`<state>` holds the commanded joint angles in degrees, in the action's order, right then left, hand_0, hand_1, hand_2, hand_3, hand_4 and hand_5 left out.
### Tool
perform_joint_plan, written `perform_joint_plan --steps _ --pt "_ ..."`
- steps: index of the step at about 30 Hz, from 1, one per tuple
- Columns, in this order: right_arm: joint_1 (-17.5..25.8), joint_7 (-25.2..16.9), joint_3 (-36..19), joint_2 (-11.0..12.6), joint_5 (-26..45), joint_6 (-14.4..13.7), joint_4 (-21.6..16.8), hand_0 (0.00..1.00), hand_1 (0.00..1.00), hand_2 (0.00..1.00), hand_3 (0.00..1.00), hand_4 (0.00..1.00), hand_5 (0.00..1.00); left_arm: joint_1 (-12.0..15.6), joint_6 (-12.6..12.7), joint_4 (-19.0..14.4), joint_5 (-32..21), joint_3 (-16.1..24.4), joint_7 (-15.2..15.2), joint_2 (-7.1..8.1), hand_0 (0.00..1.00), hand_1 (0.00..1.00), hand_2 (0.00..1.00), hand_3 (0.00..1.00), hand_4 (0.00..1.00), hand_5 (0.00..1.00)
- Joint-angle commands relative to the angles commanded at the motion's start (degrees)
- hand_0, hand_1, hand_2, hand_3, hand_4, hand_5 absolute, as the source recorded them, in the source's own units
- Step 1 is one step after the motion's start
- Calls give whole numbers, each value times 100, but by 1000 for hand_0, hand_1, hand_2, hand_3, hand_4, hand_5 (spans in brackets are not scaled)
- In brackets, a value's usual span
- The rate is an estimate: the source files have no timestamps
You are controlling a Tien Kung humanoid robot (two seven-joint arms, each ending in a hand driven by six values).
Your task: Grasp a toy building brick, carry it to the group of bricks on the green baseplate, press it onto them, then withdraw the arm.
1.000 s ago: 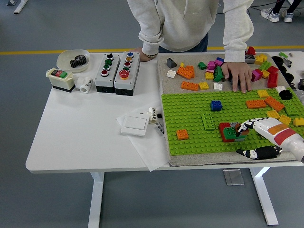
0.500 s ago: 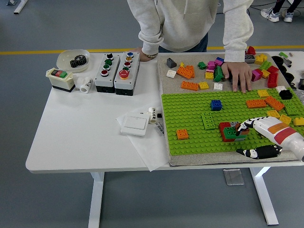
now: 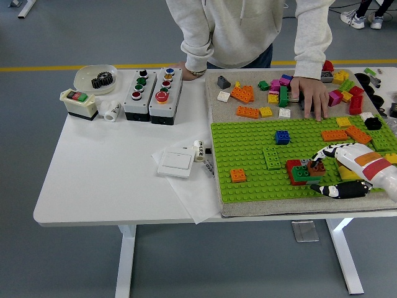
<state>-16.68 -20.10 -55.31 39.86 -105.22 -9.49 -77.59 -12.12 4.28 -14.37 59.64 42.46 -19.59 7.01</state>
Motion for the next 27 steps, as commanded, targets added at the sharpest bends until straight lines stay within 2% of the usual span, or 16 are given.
perform_joint_plan --steps 1,6,7,10,13,14,19,27 --pt "-89 23 63 -8 58 -81 39 680 669 710 620 879 423 0 0 -1 -6 -2 -1 0 756 752 740 601 676 592" --pt "-447 142 352 -60 204 -389 195 680 669 710 620 879 423 -2 -2 -3 -21 -13 0 2 756 752 740 601 676 592" --pt "-587 227 478 -103 283 -517 274 676 663 716 697 916 336 -1 1 -4 -35 -18 1 2 756 752 741 601 676 591" --pt "-895 323 721 -206 357 -669 455 676 663 716 697 916 336 -1 2 -6 -64 -37 4 3 756 752 741 601 676 591" --pt "-1249 368 981 -313 359 -724 650 676 663 716 697 916 336 -3 2 -9 -78 -44 2 5 756 752 741 601 676 591" --pt "-1421 375 1117 -380 354 -739 772 645 658 709 692 903 275 -4 0 -11 -82 -45 0 6 756 752 741 601 675 591" --pt "-2048 337 1645 -642 303 -761 1327 626 656 703 673 892 258 -8 -3 -19 -110 -59 -10 14 756 752 741 601 675 590" --pt "-2586 152 2264 -945 29 -828 1913 612 648 697 660 881 247 -14 -4 -28 -140 -74 -27 30 757 752 740 600 676 592"
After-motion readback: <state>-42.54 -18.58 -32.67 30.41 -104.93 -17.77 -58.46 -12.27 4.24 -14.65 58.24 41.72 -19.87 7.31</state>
